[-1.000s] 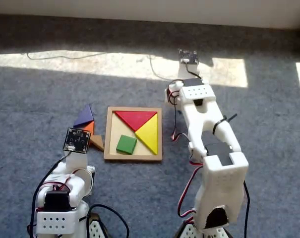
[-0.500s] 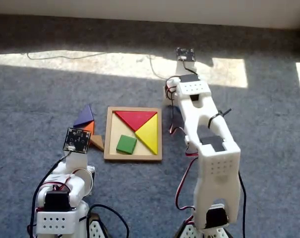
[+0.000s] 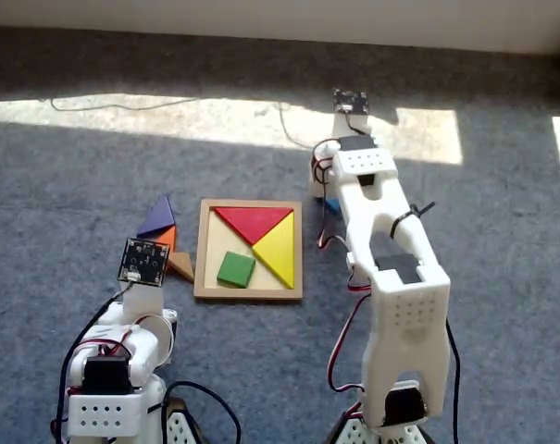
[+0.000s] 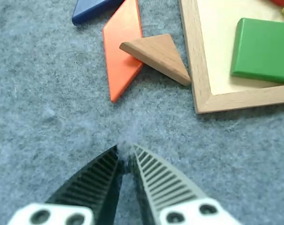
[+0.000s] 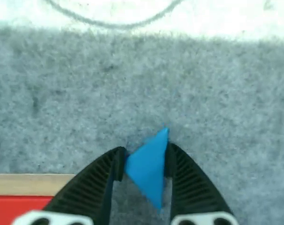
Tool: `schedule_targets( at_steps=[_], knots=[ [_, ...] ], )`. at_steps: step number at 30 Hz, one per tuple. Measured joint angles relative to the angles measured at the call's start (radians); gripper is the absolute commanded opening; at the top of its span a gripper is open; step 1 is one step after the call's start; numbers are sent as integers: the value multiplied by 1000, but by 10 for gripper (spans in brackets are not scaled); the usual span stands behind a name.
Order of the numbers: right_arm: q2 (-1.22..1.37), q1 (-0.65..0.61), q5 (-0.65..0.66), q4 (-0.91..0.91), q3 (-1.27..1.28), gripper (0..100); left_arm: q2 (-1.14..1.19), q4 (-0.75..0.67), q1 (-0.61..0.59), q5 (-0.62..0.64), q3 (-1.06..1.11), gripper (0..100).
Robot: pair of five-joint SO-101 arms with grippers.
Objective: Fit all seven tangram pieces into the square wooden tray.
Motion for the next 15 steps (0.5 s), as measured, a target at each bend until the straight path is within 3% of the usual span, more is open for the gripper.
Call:
schedule_targets(
  at_steps=[15],
  knots=[
    [-439, -9, -2, 138, 224, 45, 0, 0, 0, 0, 0, 7]
  ],
)
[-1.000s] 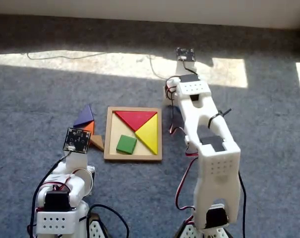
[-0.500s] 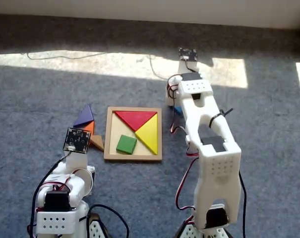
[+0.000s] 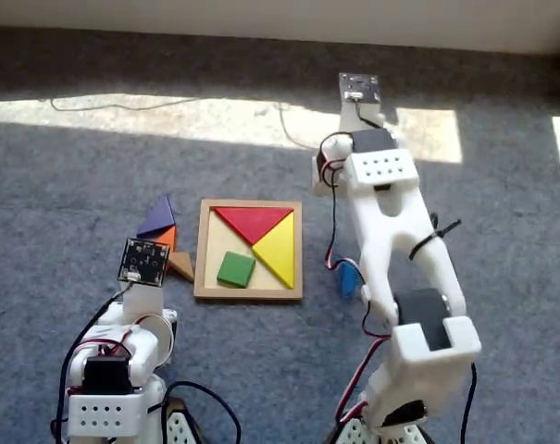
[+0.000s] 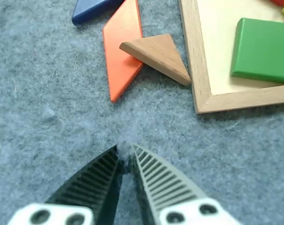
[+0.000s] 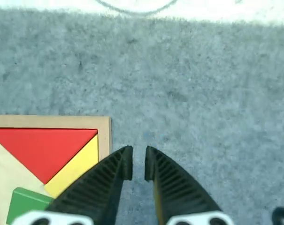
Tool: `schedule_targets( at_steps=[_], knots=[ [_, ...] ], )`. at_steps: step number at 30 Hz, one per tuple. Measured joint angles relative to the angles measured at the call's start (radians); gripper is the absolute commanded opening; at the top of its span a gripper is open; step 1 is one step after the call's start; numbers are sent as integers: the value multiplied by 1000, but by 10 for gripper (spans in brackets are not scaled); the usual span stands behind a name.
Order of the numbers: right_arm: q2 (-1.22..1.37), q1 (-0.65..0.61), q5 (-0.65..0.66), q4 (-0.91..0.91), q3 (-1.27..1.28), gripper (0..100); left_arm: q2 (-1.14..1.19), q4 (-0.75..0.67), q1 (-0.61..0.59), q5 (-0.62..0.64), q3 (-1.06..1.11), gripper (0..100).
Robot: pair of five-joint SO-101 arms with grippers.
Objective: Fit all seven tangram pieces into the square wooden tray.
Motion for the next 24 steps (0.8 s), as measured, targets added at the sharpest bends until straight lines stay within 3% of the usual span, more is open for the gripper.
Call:
schedule_targets(
  at_steps=[11, 15, 24],
  knots=[
    [-278, -78, 2, 14, 304, 83, 0, 0, 0, 0, 0, 7],
    [-296, -78, 2, 110, 334, 200, 0, 0, 0, 0, 0, 7],
    [-287, -78, 2, 87, 473, 206, 0, 0, 0, 0, 0, 7]
  ],
)
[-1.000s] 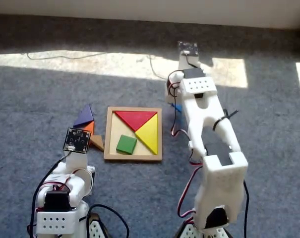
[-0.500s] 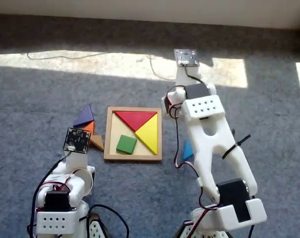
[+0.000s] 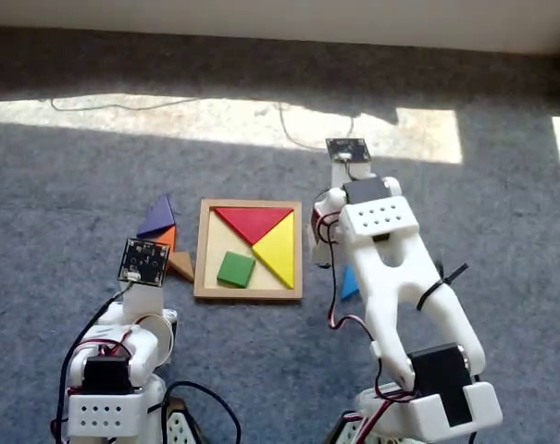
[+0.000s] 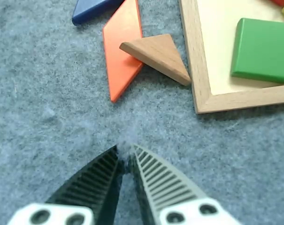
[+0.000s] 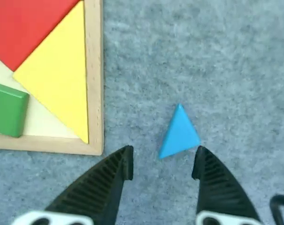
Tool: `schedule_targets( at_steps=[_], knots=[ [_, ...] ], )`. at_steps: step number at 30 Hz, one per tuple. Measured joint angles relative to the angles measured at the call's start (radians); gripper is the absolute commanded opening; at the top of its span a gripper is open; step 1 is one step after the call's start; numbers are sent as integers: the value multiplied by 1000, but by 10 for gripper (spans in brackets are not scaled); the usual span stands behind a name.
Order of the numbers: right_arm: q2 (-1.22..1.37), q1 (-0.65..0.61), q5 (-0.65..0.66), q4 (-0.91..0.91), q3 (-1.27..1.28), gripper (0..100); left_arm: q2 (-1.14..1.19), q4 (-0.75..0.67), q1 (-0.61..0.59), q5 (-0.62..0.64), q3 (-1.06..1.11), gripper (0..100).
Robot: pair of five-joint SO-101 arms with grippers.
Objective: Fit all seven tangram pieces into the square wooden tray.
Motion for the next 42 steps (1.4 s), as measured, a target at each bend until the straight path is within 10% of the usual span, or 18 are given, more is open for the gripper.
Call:
schedule_targets(
  at_steps=[42],
  knots=[
    [2, 49, 0, -345, 313, 116, 0, 0, 0, 0, 0, 7]
  ],
)
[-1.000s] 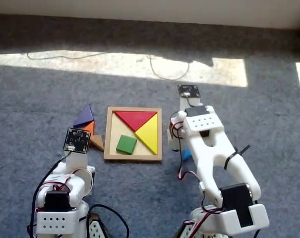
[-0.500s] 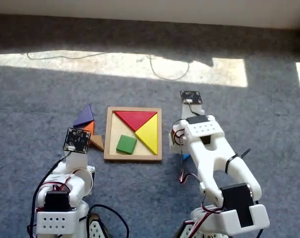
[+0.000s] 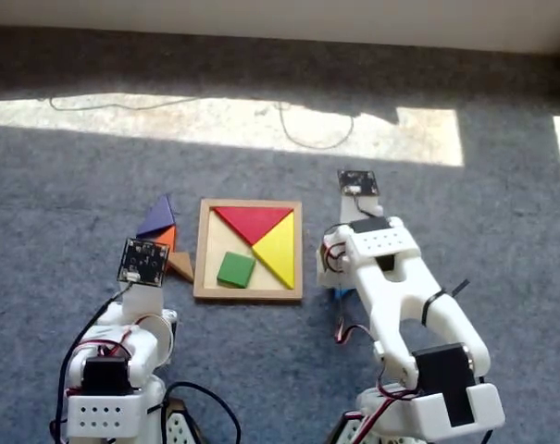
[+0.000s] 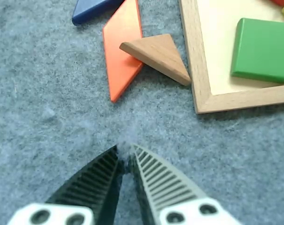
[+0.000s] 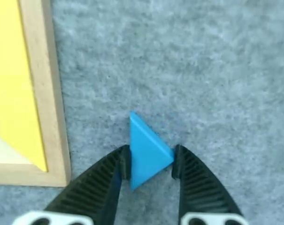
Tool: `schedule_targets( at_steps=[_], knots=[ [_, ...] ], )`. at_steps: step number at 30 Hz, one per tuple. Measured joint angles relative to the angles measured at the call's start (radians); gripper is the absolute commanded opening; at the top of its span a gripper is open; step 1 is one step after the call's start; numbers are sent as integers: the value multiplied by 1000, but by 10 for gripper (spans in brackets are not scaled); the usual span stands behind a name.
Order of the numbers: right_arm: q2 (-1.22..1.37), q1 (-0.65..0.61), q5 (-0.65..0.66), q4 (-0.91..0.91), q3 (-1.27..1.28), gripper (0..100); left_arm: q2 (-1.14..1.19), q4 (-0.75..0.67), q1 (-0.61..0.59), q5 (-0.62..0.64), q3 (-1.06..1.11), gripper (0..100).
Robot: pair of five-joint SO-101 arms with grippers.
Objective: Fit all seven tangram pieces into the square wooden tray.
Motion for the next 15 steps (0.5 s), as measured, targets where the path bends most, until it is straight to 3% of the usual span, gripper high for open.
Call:
schedule_targets(
  at_steps=[9, 15],
  knots=[
    [0, 0, 127, 8, 0, 116, 0, 0, 0, 0, 0, 7],
    [-12, -3, 204, 126, -63, 116, 0, 0, 0, 0, 0, 7]
  ],
)
